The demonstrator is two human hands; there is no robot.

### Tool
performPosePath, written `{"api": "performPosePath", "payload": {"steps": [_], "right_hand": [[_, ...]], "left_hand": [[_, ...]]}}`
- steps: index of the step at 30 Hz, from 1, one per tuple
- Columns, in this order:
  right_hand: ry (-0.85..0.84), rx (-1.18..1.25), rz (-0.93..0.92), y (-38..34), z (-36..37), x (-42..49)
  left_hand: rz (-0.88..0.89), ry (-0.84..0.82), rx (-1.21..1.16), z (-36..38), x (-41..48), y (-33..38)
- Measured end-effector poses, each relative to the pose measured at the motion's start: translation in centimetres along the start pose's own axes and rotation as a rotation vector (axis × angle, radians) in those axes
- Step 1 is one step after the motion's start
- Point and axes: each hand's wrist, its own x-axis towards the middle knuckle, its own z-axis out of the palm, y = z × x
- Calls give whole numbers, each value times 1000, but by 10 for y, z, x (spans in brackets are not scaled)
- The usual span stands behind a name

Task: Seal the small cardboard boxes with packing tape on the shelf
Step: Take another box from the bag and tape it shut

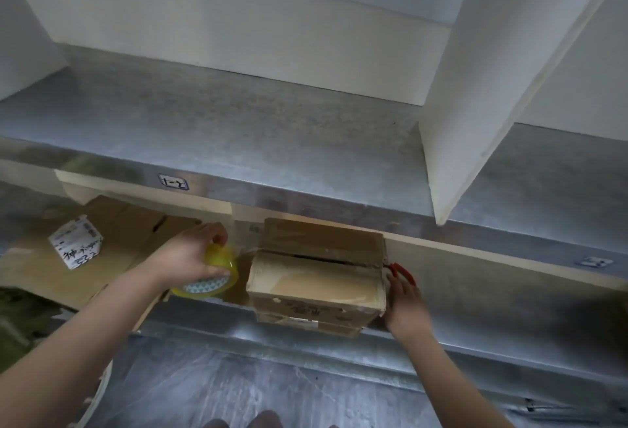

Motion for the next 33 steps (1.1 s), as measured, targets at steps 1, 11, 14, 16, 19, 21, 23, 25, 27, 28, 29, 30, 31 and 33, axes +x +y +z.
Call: {"api": "performPosePath", "payload": {"steps": [1, 11, 14, 16, 19, 21, 23, 25, 27, 28, 29, 30, 31, 33], "right_hand": [[8, -5, -4, -4, 0, 3], [63, 319, 298, -6, 0, 25], [5, 289, 346, -8, -1, 32], [-80, 221, 346, -12, -1, 31], [-93, 190, 391, -11, 1, 18], [-109, 147, 426, -7, 3, 0], [-114, 123, 492, -3, 6, -22], [-66, 209, 585, -2, 4, -45], [12, 297, 674, -8, -6, -68], [65, 329, 706, -13, -12, -79], [132, 359, 725, -20, -20, -91], [204, 380, 732, -28, -28, -102], [266, 389, 730, -38, -35, -113], [348, 401, 715, -63, -50, -132]], "left_hand": [[-3, 9, -4, 2, -1, 1], [-25, 76, -25, 8, -10, 9], [-21, 79, -32, 7, -11, 11], [-20, 82, -45, 7, -12, 10], [-20, 65, -55, 5, -14, 5], [-20, 44, -68, 4, -14, 3], [-9, 20, -85, 1, -13, 1], [14, -10, -104, -1, -11, -1], [36, -44, -128, -4, -8, -2], [48, -63, -140, -6, -6, -3], [62, -82, -147, -8, -3, -4], [80, -98, -148, -9, -1, -5], [96, -109, -145, -10, 1, -6], [125, -112, -132, -10, 6, -9]]}}
